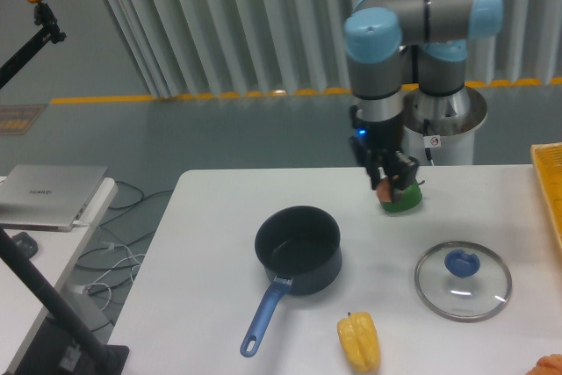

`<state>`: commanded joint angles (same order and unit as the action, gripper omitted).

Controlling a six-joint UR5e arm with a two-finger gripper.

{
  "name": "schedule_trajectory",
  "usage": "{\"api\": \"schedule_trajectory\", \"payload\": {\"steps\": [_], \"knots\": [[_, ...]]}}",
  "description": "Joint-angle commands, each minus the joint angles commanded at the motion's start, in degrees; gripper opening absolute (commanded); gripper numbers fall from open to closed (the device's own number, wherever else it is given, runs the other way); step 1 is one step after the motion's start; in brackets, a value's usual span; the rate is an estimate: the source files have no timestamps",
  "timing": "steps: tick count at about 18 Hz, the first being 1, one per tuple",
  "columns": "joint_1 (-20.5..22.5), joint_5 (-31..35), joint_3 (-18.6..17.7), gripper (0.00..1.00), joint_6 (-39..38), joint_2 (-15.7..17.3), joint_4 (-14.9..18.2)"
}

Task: Place the egg in the pot
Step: 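Carry the egg over the dark blue saucepan and lower it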

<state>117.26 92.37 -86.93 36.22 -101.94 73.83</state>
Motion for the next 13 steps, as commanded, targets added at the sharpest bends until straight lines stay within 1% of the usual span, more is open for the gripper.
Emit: {"api": "schedule_trajectory", "payload": {"steps": [2,6,10,13], "knots": [[-1.41,1.58,0.70,0.34,-2.02,-1.58,-0.27],[-3.61,2.03,0.97,0.34,-4.84,-2.73,-3.16],[-5.81,2.12,1.50,0.34,-7.21,-3.96,-3.52],[-7.82,4.83,1.41,0.34,-9.23,-5.89,-4.75]]}}
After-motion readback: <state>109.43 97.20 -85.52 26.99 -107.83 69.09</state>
